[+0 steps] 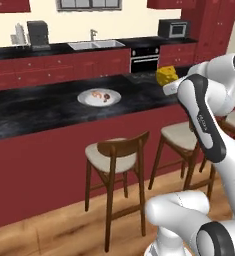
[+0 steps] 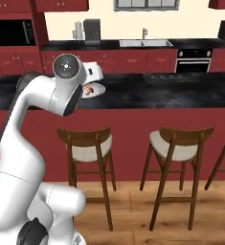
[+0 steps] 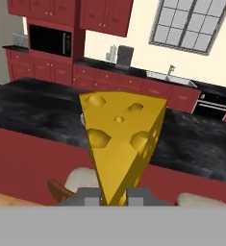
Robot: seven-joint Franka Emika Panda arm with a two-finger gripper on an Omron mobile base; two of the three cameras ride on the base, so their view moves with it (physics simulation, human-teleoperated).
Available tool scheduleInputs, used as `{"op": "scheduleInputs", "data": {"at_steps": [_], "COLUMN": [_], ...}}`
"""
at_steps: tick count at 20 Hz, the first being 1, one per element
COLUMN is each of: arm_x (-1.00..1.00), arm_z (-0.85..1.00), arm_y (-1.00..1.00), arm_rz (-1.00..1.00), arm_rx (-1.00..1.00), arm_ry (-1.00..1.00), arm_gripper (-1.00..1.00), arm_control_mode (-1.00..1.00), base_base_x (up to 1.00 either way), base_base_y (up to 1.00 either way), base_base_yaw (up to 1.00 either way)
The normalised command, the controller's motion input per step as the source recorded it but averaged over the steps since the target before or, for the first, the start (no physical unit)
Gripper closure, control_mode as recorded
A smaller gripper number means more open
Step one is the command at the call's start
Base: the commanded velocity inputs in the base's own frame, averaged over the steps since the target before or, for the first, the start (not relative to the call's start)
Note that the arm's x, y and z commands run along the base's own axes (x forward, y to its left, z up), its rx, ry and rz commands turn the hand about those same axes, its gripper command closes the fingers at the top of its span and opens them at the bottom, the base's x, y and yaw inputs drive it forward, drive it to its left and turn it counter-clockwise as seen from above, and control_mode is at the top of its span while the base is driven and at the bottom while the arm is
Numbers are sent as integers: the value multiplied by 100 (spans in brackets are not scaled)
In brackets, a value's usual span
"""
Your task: Take the cheese, shrimp, and mushroom from the fridge and place them on the plate on the dining counter to create an appetizer plate.
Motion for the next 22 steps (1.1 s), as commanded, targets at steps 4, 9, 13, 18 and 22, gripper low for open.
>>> {"op": "scheduleInputs", "data": {"at_steps": [4,9,13,18,22], "arm_x": [0,0,0,0,23], "arm_z": [0,0,0,0,-14], "arm_y": [0,0,0,0,21], "arm_rz": [0,0,0,0,1], "arm_rx": [0,0,0,0,-2], "arm_ry": [0,0,0,0,6], "arm_gripper": [100,100,100,100,100], "arm_control_mode": [100,100,100,100,-100], "base_base_x": [68,77,81,74,27], "base_base_y": [22,35,24,20,16], "base_base_yaw": [22,17,16,14,4]}}
